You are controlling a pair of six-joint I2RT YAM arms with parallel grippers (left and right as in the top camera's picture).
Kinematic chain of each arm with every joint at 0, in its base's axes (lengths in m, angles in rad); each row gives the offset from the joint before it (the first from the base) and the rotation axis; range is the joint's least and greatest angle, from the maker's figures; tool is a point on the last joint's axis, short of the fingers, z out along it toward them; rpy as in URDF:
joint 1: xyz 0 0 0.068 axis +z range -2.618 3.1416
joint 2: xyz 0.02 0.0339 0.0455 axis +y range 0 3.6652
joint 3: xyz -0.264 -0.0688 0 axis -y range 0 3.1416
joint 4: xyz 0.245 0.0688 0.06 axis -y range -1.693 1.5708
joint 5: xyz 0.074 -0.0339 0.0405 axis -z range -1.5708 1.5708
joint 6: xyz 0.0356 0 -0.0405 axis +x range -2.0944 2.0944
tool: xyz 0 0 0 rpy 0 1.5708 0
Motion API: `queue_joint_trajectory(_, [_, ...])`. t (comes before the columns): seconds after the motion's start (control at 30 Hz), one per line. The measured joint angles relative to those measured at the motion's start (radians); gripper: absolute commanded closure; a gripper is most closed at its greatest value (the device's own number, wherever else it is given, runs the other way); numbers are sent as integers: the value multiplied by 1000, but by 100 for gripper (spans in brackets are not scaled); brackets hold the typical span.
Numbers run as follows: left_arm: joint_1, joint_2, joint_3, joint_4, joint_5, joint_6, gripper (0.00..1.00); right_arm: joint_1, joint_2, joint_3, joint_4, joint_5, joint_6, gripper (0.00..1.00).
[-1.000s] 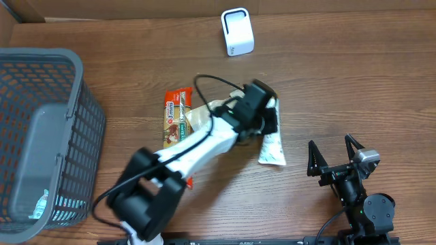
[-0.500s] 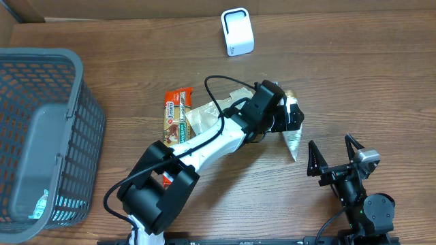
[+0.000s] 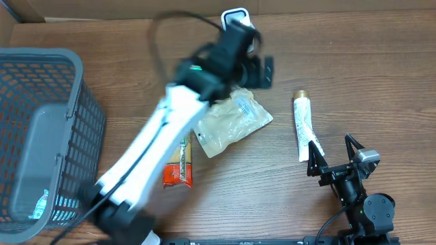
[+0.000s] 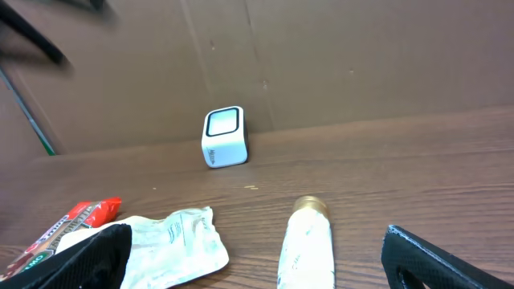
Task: Scan the item barcode
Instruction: 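Carry the white tube right and set it down near the right gripper, then reach the left gripper into the basket and grasp the mint-green packet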
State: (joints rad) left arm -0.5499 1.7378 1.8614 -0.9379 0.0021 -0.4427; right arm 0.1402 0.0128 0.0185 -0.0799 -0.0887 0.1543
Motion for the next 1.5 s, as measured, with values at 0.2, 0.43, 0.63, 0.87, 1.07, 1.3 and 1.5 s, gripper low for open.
queue_joint_trajectory(0.2, [195, -168, 156, -187, -34, 70, 3, 0, 0, 0, 0, 0, 0, 0])
queue_joint_trajectory(0.43, [671, -306, 185, -393, -81, 24, 11, 0, 0, 0, 0, 0, 0, 0])
queue_joint_trajectory(0.63, [1019, -329, 174, -475, -154, -42, 6, 0, 0, 0, 0, 0, 0, 0])
queue_joint_trajectory(0.87, [1199, -333, -23, -479, -171, -129, 1, 0, 0, 0, 0, 0, 0, 0])
queue_joint_trajectory(1.07, [1286, -333, -278, -378, -175, -159, 1, 0, 0, 0, -1, 0, 0, 0])
queue_joint_trajectory(1.3, [1348, -330, -546, -238, -181, -165, 0, 0, 0, 0, 0, 0, 0, 0])
queue_joint_trajectory(1.5, [1378, -325, -711, -144, -252, -166, 0, 0, 0, 0, 0, 0, 0, 0])
